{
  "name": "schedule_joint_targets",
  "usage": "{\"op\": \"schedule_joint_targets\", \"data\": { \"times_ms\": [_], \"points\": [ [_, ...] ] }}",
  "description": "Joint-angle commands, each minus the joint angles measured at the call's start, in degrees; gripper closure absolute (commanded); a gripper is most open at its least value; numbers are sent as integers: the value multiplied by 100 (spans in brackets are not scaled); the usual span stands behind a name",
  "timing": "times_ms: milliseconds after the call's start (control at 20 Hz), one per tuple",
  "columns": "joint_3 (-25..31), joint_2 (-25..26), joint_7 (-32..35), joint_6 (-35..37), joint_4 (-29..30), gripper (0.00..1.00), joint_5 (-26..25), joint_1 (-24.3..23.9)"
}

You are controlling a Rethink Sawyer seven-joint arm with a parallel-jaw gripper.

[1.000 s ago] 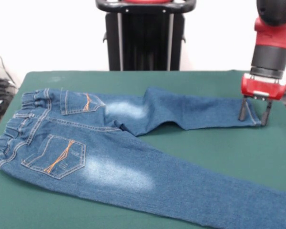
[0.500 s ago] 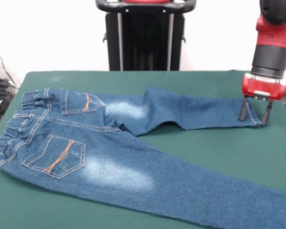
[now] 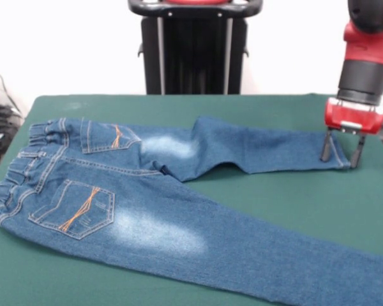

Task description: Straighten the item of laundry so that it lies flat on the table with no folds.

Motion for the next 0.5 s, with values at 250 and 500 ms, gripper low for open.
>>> {"op": "schedule_joint_targets", "data": {
  "times_ms": [250, 500],
  "points": [
    [617, 245, 228, 340, -86, 0, 584, 43],
    [705, 129, 162, 353, 71, 0, 600, -10]
  ]
}}
